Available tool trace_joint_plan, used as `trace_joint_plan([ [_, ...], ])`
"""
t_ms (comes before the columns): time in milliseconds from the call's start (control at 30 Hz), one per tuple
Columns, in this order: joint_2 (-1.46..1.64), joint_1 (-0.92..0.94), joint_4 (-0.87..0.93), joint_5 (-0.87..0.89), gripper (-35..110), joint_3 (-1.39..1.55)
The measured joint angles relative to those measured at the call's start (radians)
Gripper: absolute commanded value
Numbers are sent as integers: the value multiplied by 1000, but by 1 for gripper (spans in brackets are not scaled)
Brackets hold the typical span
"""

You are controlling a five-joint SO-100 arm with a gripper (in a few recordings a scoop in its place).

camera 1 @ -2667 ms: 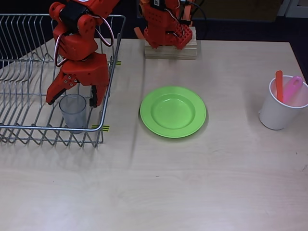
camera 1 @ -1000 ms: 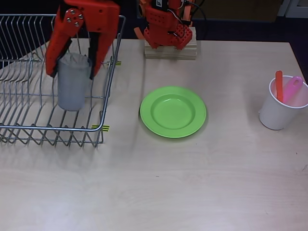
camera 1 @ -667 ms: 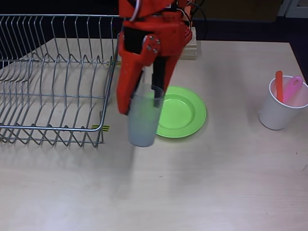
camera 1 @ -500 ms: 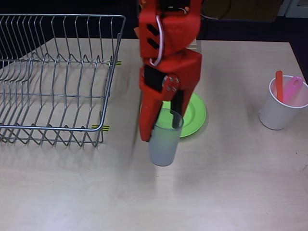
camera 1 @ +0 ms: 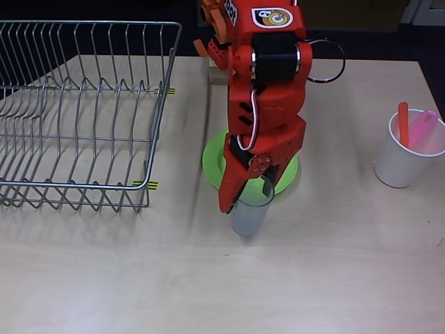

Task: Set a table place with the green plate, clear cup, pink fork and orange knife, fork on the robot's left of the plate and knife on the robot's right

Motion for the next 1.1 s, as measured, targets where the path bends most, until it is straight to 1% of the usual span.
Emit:
trace_joint_plan([
  [333,-69,-6,-23,15,33,3],
  [700,-101,-9,-6,18,48,-49],
  [733,-110,-9,17,18,49,-55],
  [1100,-120,-31,44,32,47,-91],
])
